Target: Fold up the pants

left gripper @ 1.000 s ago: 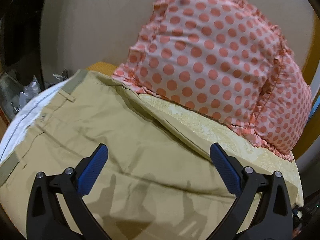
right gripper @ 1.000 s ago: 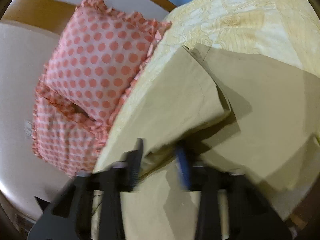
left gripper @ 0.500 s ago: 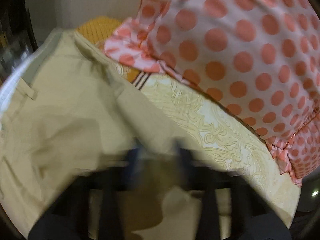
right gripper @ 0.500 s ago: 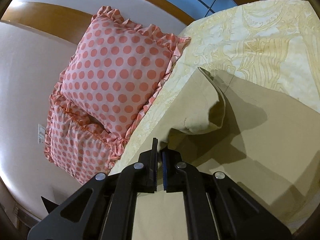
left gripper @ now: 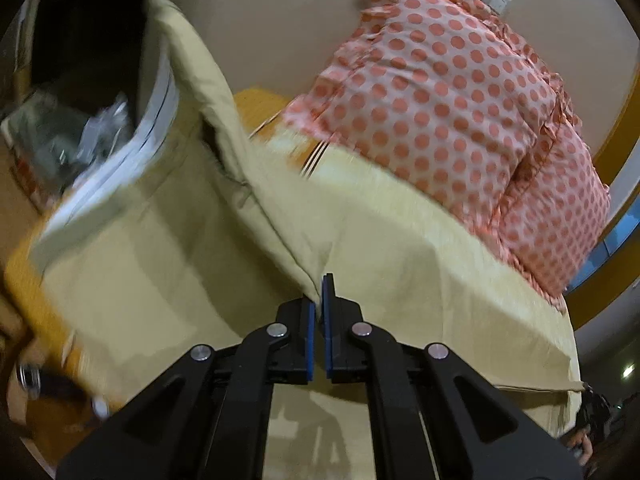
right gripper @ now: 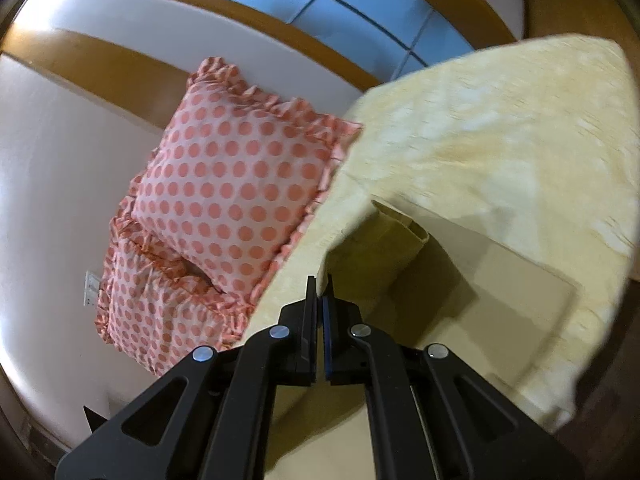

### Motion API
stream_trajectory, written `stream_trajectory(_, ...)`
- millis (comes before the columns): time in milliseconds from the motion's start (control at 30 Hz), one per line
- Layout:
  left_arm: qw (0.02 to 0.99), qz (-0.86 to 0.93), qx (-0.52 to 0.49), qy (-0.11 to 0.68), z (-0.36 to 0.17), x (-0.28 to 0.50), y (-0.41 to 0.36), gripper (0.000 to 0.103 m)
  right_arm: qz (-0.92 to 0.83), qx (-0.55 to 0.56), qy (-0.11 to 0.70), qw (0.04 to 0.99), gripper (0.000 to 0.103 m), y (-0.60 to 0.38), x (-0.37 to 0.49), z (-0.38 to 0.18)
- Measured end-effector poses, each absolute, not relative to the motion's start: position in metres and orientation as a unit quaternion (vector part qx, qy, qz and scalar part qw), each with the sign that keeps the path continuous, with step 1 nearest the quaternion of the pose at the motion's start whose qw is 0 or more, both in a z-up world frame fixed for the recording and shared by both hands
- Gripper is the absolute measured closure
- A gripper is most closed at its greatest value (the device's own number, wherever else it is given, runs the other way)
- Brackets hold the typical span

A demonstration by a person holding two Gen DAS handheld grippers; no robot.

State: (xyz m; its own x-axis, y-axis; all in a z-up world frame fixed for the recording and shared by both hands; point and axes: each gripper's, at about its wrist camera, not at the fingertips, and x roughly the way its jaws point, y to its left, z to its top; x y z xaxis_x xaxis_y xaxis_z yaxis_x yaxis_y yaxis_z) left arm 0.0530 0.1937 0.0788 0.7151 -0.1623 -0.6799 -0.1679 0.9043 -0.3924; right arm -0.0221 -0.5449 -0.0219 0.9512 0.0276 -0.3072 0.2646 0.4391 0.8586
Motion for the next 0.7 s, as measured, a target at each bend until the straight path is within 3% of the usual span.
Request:
stream_trajectory(333,0.882,0.006,-0.245,0.402,0.025,0.009,0.199,0.099,-0.125,0.516,0.156,0.833,0.101,-0.537,-0.066,-0.042)
stream_trajectory(467,0.894,0.007,-0.216,0.393,0.024,0.006,0.195,0.092,-0.170,0.493,0.167,0.837,0.096,-0.531,-0.078,-0.038)
stream_trajectory(533,0.897,0.000,-0.214,0.388,0.024,0.006,0.193,0.082,-0.207,0.487,0.160,0.833,0.075,-0.534,-0.088,-0.038)
stream_trajectory(600,0.900,-0.007,-0.218,0.378,0.025,0.004,0.194,0.060,-0.223,0.486,0.159,0.830,0.072,-0.538,-0.092,-0.043)
stream_trajectory(700,0.904,-0.010,-0.216,0.369,0.026,0.003,0.193,0.051,-0.226,0.465,0.158,0.841,0.072,-0.535,-0.087,-0.045)
